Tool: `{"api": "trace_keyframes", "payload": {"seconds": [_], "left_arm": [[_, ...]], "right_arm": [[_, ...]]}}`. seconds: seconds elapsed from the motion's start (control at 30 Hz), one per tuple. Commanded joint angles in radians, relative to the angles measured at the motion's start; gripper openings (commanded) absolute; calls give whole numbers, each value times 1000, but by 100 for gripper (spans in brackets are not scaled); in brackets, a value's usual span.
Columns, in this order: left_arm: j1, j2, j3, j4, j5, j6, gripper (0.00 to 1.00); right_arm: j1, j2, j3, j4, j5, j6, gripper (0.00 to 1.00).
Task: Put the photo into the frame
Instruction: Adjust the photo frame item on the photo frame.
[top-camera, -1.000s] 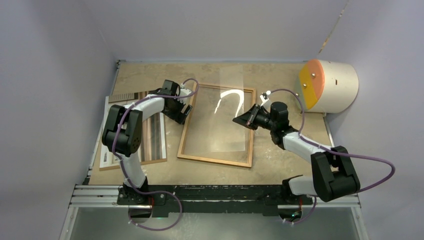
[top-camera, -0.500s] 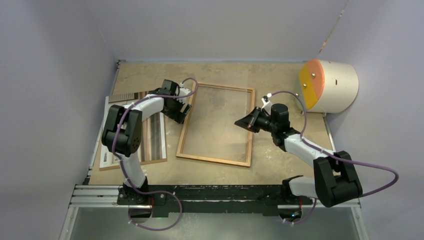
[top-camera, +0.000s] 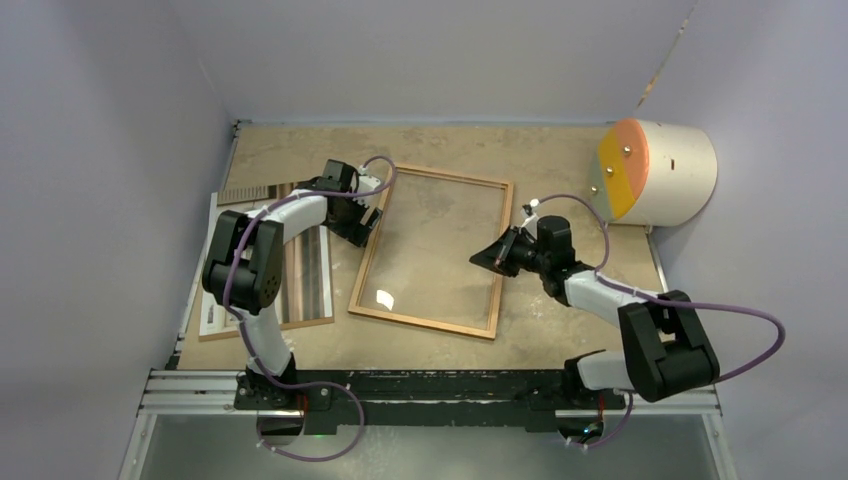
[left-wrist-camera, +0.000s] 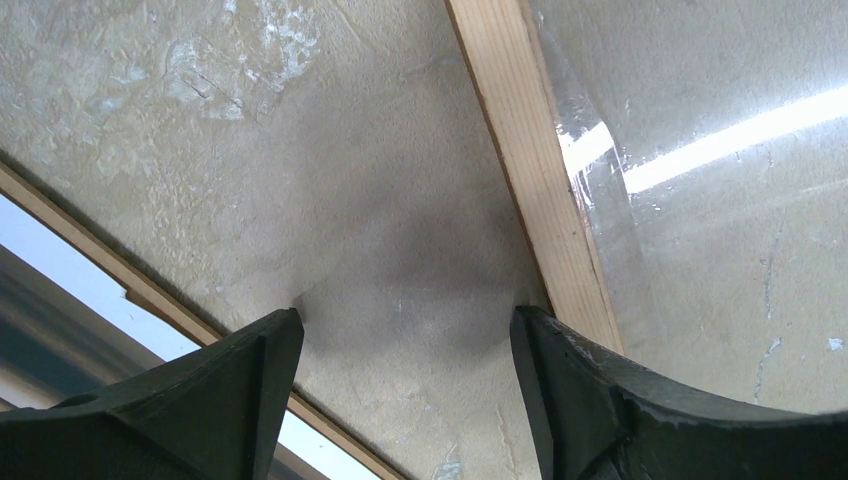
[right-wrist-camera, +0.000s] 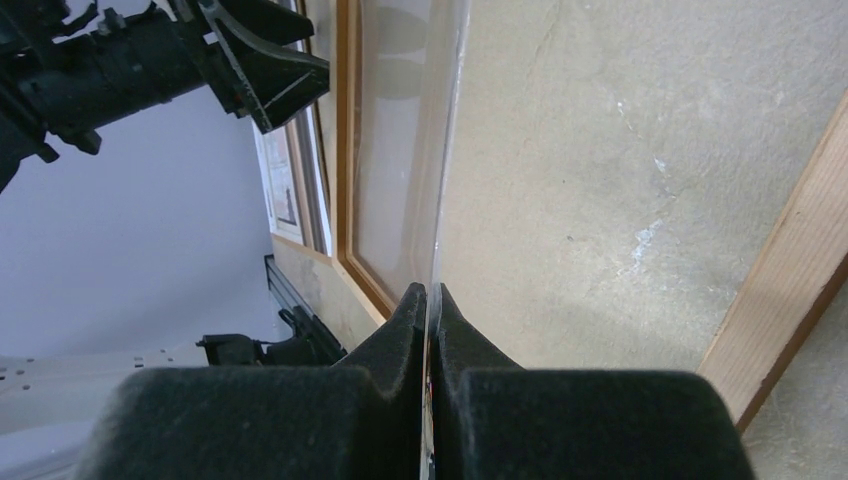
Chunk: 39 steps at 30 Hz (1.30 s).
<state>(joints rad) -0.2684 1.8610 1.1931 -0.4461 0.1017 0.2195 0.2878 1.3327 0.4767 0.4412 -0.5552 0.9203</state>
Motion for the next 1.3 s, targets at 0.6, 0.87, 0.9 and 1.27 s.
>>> {"api": "trace_keyframes", "payload": {"seconds": [0.6, 0.87, 0.9, 1.27], "left_arm": [[-10, -4, -27, -15, 28, -1, 80], [-10, 3, -26, -13, 29, -4, 80], [-10, 2, -26, -13, 29, -4, 80], [-9, -7, -30, -11, 33, -6, 80]], "right_arm": [[14, 68, -87, 586, -222, 228, 0], [14, 1, -60, 537, -225, 173, 0], [14, -4, -55, 521, -223, 164, 0], [22, -3, -50, 527, -222, 166, 0]]}}
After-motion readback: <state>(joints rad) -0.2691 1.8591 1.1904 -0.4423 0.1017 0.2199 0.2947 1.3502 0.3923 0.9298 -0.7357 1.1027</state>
